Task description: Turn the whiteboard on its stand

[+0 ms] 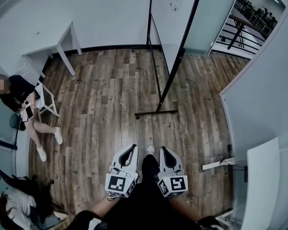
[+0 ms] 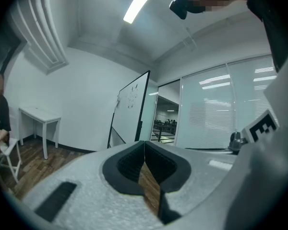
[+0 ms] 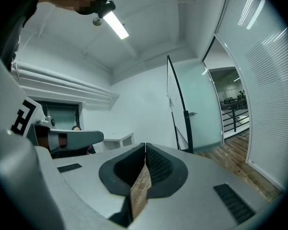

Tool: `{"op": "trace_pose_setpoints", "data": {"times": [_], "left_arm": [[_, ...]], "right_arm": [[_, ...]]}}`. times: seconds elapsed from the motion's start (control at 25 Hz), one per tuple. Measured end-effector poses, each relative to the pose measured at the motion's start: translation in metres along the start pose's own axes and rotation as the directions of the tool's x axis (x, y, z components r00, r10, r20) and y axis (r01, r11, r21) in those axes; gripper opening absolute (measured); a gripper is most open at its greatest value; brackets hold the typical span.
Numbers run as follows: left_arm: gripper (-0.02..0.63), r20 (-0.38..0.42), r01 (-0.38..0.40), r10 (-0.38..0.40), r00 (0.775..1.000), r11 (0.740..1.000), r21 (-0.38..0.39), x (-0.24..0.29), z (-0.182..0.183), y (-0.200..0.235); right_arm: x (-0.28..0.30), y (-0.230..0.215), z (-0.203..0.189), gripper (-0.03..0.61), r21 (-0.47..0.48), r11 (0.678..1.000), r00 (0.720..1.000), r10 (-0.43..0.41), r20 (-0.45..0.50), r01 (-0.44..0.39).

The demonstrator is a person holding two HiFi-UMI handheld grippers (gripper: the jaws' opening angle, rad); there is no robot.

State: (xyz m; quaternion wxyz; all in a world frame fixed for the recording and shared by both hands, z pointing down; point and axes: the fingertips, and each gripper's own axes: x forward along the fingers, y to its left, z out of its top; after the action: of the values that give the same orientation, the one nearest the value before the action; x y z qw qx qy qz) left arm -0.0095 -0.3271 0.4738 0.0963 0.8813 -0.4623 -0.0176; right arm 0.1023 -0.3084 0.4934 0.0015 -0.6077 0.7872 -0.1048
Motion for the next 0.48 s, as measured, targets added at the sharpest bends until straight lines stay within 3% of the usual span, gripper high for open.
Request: {"op": "trace_pose_setpoints", "data": {"times": [0.48], "left_arm": [[0.017,-0.012,-0.029,0.029,1.000,1.000,-0.010,0.174,0.027,0.031]], "right_arm": [[0.144,-0.110,0.049,0.014,0.001,1.000,1.000,0.004,-0.010,-0.004]]}}
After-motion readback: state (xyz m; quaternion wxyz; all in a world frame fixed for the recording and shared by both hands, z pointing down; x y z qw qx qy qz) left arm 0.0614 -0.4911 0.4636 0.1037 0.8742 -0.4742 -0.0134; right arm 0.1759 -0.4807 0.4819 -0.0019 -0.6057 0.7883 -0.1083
